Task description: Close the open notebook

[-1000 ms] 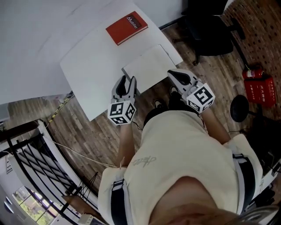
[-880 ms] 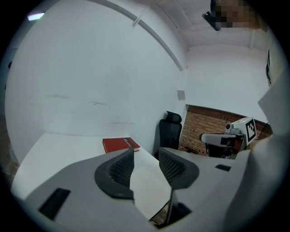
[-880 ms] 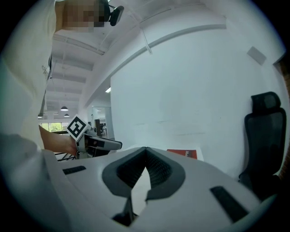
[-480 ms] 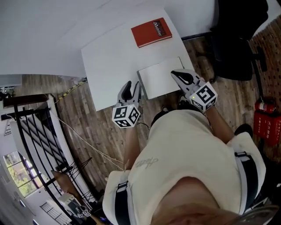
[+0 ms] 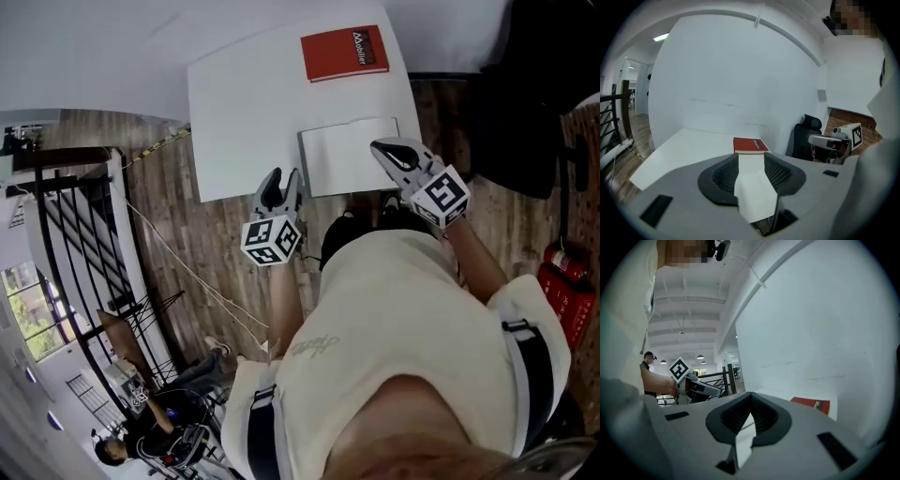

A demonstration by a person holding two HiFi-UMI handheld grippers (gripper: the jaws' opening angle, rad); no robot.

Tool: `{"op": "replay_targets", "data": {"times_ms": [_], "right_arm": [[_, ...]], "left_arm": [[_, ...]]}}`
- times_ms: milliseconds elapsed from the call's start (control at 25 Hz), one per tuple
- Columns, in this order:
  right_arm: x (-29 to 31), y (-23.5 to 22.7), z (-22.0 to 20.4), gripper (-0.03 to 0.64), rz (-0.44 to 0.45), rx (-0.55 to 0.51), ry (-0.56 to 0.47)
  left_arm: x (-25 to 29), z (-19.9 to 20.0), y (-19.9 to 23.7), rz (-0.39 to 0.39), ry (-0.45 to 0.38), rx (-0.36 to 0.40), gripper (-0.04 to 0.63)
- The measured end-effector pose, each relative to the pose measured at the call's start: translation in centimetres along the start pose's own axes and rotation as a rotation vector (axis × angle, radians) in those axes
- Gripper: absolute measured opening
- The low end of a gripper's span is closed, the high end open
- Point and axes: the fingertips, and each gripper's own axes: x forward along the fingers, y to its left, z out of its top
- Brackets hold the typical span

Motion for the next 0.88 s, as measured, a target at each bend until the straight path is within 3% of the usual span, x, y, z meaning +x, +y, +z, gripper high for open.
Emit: {"op": "replay_targets", "data": {"times_ms": [240,400,640,880], "right_arm": [[-0.1,1.2,-1.5,0.008,0.036,0.023,0.034],[-0.6,1.5,-2.2,0.008,0.034,0.013,0.053],[-0.7,1.8,-2.2,0.008,0.018,0.022,0.094],[0.2,2.7,-3.6,0.008,0.018,0.053,0.128]], "left_arm": [[-1.0,-3.3,0.7,0.033,0.069,-0.032,0.189],[-0.5,-7.7,2.4,0.066,0.141,-0.055,0.189],[0.4,-12.7,4.9,0.076,0.232,-0.217,0.189],[1.3,-16.6,6.2,0.060,0.329,-0.244,0.189]]}}
